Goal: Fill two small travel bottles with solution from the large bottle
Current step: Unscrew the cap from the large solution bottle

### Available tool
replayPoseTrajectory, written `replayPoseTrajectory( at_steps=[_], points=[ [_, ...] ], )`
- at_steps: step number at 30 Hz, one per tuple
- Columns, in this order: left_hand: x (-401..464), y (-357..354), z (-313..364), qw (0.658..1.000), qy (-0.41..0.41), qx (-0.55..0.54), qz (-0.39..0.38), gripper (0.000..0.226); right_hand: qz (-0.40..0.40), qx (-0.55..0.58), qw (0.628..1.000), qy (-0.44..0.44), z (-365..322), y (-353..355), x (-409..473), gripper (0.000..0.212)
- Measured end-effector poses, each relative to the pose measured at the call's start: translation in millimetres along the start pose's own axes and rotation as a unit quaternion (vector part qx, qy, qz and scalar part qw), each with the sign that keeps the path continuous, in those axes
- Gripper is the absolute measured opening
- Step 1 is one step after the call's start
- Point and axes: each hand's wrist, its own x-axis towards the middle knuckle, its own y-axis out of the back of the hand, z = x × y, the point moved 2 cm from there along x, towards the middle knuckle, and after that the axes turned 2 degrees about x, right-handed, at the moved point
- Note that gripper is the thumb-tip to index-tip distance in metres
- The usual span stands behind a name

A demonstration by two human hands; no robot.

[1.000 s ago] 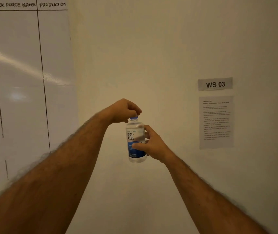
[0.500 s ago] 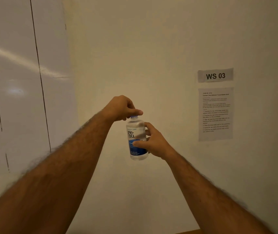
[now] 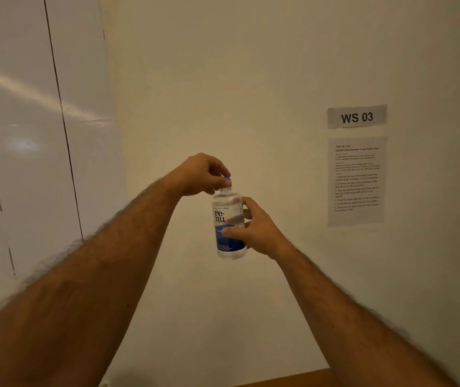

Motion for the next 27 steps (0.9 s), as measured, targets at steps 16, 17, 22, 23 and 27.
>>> replayPoseTrajectory(
  at_steps=[16,17,22,23,27],
  points=[
    [-4.0,-5.4,9.8,1.0,-0.025,-0.004,-0.003,0.023,-0.002,0.011,1.0,0.01,3.0,0.9,1.2,0.067],
    [-3.3,-6.8,9.4,1.0,-0.02,0.009,0.004,0.024,-0.003,0.011,1.0,0.011,3.5,0.4,1.2,0.067],
    [-5.8,-9.2,7.0,0.998,0.012,0.05,0.029,0.04,-0.007,0.01,1.0,0.01,5.3,-1.6,0.1,0.067],
    [-6.9,-9.3,7.0,0.999,0.012,0.039,0.016,0.043,-0.005,0.009,1.0,0.008,5.8,-1.5,-0.1,0.067],
    [-10.3,-6.8,7.3,0.998,-0.006,-0.054,-0.033,0.033,0.0,0.016,1.0,0.006,6.8,0.6,-0.3,0.067]
  ],
)
